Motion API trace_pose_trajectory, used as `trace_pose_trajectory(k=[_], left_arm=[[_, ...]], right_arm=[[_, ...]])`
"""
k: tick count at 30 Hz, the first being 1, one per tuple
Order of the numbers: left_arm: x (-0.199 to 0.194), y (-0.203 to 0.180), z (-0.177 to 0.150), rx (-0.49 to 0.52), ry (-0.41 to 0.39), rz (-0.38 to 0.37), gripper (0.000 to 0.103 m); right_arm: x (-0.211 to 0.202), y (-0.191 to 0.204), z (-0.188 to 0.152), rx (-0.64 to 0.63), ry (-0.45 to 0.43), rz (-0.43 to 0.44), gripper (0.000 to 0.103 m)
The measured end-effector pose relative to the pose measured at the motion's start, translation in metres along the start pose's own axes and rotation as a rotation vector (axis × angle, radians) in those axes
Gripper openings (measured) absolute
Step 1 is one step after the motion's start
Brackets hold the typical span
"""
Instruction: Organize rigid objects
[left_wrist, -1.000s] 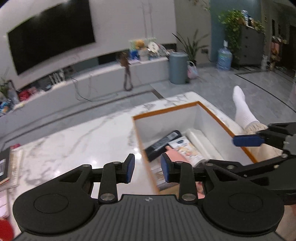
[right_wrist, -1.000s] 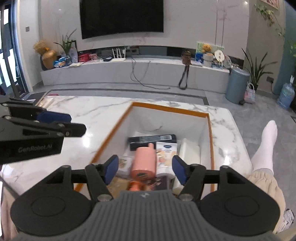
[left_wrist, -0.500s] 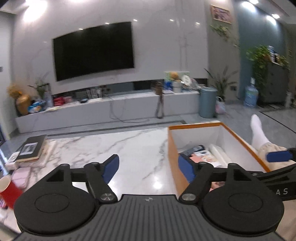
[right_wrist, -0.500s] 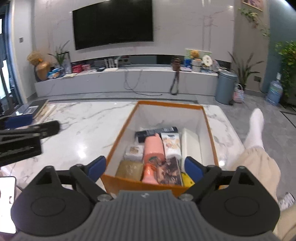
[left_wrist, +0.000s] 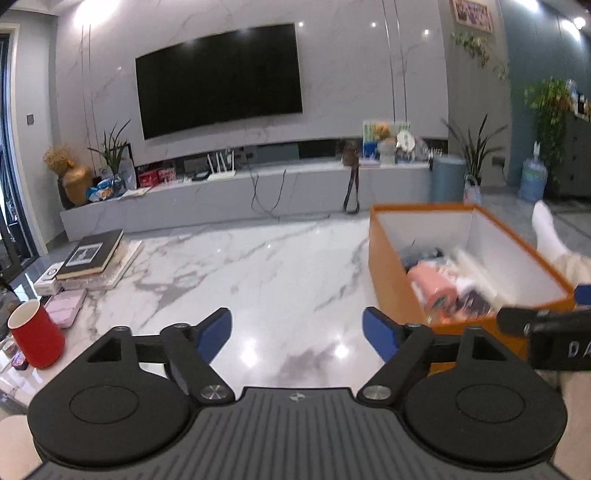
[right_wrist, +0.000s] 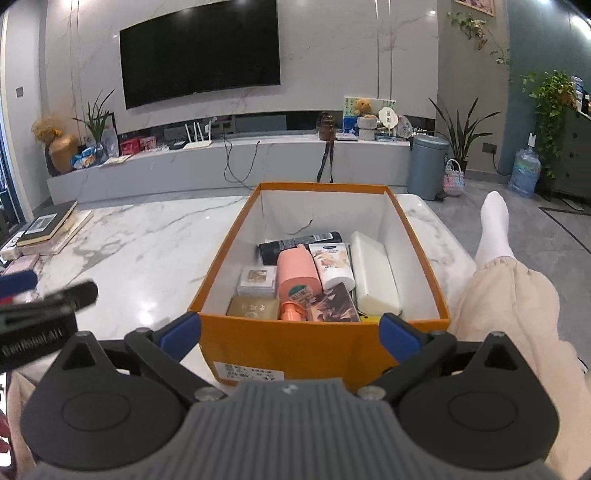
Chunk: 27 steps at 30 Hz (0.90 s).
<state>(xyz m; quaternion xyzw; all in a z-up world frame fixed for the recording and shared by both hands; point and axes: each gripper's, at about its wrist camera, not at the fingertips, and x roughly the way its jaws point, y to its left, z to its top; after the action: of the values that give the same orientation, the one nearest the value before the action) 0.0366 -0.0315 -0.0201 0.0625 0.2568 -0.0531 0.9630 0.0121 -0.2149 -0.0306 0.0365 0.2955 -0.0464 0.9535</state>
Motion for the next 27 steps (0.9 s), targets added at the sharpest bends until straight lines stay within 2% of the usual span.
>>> trace_pose_trajectory(k=[3,13,27], left_arm=[[0.003,-0.003,-0.007,0.006,0.010,0.016,0.103],[0.015,0.002,-0.022,0.013,0.076,0.019,0.103],[0.013,0.005,-0.024,0.008,0.091,0.013,0.103]], right_arm=[[0.008,0.001,-0.007,0.000,0.004,-0.021,0.101],[0.026,0.004,-0.016,0.014,0.031,-0.001,0.101],[0.024,0.013,-0.020,-0.016,0.025,-0.020,0.101]])
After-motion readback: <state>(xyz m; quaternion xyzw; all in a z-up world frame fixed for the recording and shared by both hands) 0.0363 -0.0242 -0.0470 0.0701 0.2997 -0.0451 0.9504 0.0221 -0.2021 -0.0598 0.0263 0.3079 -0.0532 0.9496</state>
